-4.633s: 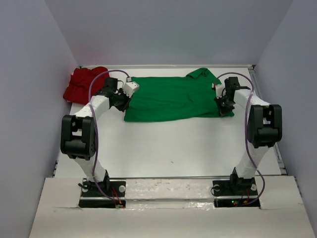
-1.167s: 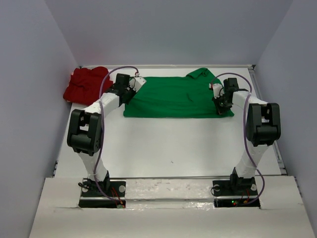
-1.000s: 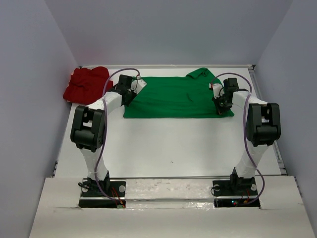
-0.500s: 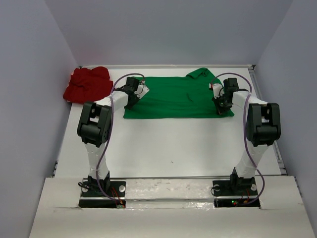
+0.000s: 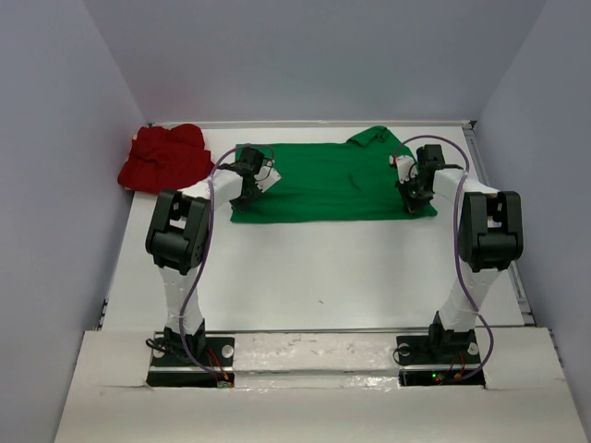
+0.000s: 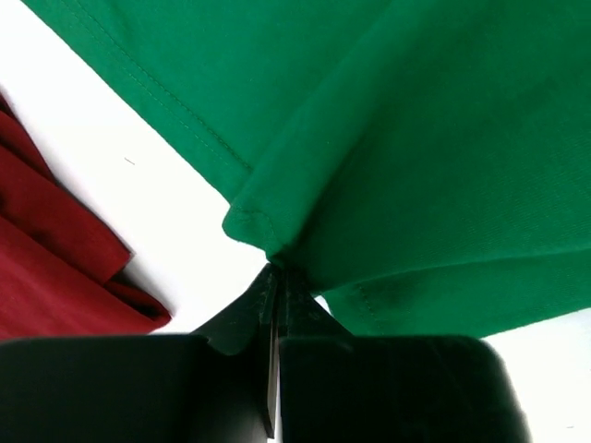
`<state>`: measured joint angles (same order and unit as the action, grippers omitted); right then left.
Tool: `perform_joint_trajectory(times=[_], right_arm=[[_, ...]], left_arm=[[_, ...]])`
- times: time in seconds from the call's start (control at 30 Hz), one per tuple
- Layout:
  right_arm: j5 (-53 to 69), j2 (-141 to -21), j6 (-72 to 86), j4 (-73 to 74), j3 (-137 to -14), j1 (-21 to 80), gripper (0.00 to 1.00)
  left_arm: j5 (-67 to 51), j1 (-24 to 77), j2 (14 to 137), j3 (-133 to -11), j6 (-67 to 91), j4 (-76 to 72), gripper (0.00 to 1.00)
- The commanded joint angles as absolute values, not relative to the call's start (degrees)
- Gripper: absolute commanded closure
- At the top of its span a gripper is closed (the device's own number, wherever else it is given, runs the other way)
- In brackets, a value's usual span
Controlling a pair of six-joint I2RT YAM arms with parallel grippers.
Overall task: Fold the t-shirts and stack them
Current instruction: Fold the flattened tshirt in 1/3 of the way
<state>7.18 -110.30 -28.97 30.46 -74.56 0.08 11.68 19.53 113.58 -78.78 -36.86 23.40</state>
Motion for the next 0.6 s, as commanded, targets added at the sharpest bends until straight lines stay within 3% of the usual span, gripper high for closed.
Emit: perform_joint_trajectory(times=[0.0,0.1,0.2,0.33,0.47,0.57], right_arm=[[2.4,-114.2,-30.8,34.6,-73.5,-0.3,1.00],[1.8,-114.3,-30.8,34.9,-73.8,-0.3,1.00],[1.8,-114.1,-30.7,34.9,-74.1,-0.3,1.00],[2.0,-113.6,-30.7,34.9,-74.2,-0.3,0.82],[2.4,-112.2,-30.7,34.6,-74.2,-0.3,0.74],[2.4,-111.7,-30.5,34.5,-74.8,-0.3,0.73]], left_arm=[[13.9,20.1,111.4,-79.5,-38.6,27.5,0.85],[17.1,20.6,111.4,-79.3,-38.8,27.7,0.67],[21.0,20.8,110.9,-78.9,-38.8,26.4,0.63],[24.0,21.1,109.9,-79.8,-37.4,25.1,0.63],[29.7,21.4,108.1,-79.7,-36.5,21.0,0.52],[38.2,22.0,106.7,-79.2,-37.0,18.0,0.50]])
